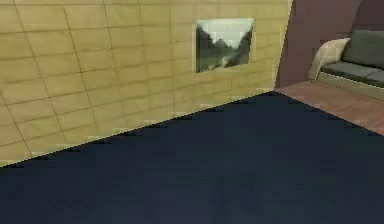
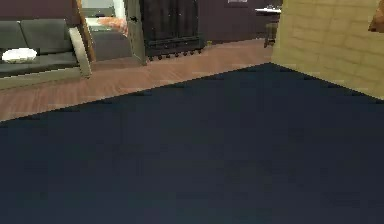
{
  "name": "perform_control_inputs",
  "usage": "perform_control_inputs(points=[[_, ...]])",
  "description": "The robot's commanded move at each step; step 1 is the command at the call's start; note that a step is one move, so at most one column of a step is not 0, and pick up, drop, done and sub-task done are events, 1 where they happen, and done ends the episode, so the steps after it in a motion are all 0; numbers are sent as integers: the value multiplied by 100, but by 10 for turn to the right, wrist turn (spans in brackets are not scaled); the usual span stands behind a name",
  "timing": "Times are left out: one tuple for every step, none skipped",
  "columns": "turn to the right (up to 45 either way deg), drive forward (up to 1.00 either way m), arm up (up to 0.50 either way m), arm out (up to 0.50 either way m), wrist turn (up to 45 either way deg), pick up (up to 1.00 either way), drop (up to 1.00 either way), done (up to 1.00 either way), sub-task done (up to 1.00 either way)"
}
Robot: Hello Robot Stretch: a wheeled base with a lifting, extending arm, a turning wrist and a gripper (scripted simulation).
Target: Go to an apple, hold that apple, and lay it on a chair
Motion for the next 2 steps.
perform_control_inputs(points=[[-450, 0, 0, 0, 0, 0, 0, 0, 0], [-450, 0, 0, 0, 0, 0, 0, 0, 0]])
